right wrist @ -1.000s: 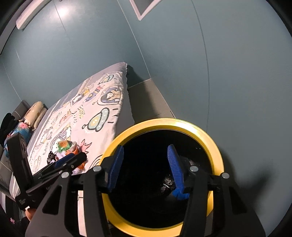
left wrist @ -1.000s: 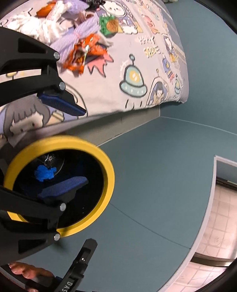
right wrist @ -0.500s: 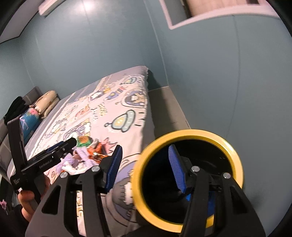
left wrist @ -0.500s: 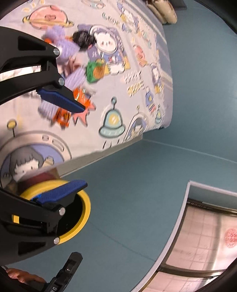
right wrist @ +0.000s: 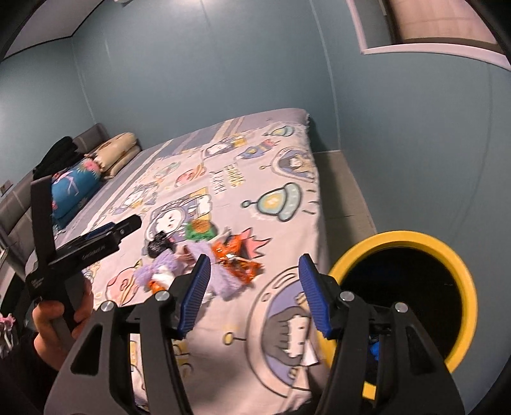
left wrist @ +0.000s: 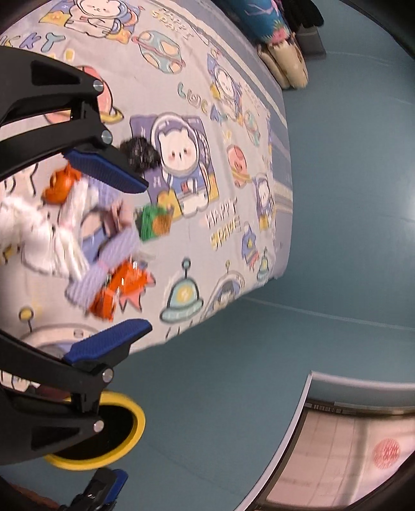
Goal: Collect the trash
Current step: 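Move both open tools back over the trash pile on the bed, then grasp the second black bag with the left tool while the right tool grasps white plastic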
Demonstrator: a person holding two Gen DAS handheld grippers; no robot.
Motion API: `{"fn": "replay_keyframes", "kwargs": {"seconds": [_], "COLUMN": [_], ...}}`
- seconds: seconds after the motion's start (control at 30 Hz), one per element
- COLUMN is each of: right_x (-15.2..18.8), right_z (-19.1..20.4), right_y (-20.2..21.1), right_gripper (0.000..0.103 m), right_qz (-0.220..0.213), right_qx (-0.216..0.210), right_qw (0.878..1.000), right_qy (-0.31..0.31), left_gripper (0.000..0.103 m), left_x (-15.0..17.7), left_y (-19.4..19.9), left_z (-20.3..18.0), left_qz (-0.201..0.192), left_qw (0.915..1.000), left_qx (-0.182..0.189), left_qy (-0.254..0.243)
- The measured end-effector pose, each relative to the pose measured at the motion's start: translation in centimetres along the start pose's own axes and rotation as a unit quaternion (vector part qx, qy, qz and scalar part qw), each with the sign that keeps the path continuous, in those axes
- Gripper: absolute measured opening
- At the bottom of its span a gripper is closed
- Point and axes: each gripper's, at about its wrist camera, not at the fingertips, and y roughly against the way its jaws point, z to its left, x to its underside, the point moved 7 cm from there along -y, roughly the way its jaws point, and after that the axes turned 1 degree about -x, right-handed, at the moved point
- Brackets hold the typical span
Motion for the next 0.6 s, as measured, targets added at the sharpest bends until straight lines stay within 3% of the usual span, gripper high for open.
{"fn": "replay_keyframes", "kwargs": {"seconds": [0.6], "right_x": [4.4], "right_z": [9.6], "right_y": [-8.2], "right_gripper": [0.055], "right_qz": [0.070], "right_qx": [-0.044], "right_qw": [0.995], "right_qy": [0.057], "left_gripper": [0.080], "left_x": [1.5], "left_y": [-6.2], "left_z": [12.0], "left_qz": [0.033], "left_qw": [0.9961], "left_qx": [-0.066], "left_qy": [0.048]}}
